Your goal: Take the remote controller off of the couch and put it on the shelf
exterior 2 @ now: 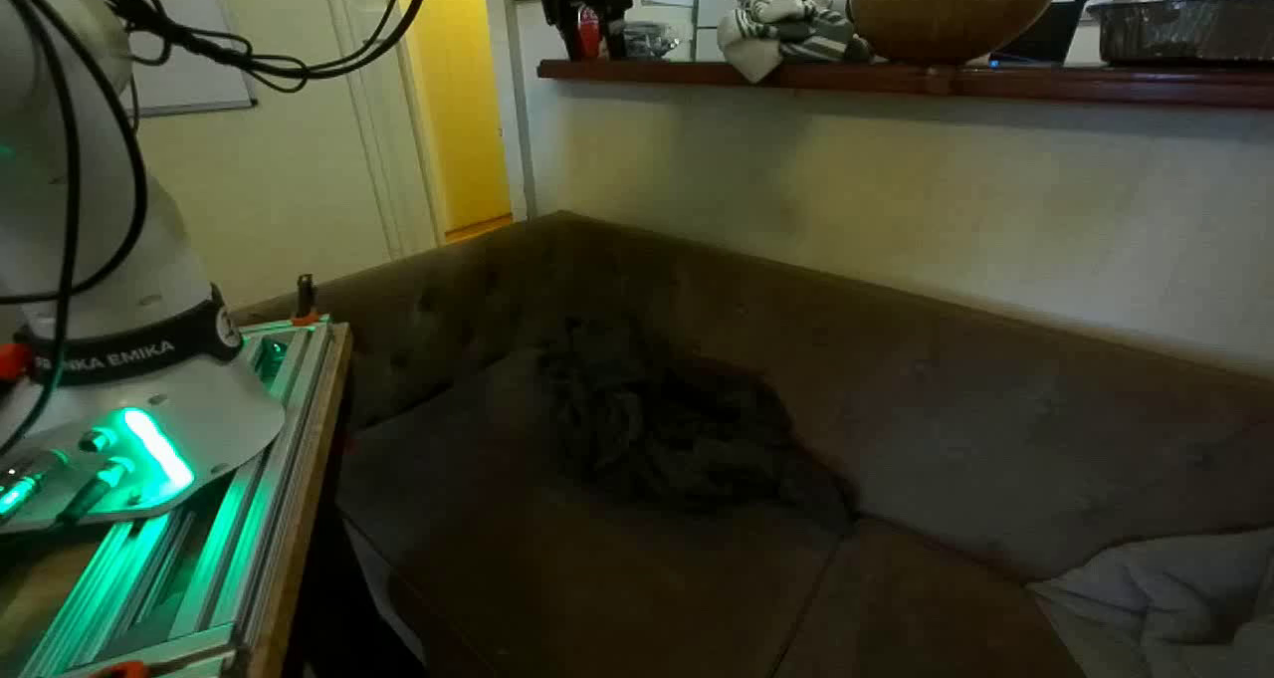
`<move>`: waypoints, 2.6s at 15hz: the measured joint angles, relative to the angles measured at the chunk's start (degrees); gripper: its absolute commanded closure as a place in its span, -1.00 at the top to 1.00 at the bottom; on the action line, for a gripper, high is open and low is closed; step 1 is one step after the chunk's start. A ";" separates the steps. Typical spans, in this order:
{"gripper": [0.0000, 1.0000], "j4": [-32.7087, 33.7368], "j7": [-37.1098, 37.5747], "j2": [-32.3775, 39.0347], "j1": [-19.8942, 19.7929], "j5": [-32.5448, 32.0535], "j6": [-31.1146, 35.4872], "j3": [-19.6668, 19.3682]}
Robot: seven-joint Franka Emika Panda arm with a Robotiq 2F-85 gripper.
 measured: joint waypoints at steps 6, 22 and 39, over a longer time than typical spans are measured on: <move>1.00 0.00 0.00 0.00 0.00 0.00 0.00 0.00; 1.00 0.00 0.00 0.00 0.00 0.00 0.00 0.00; 1.00 0.43 15.95 15.82 -1.69 0.04 11.67 0.70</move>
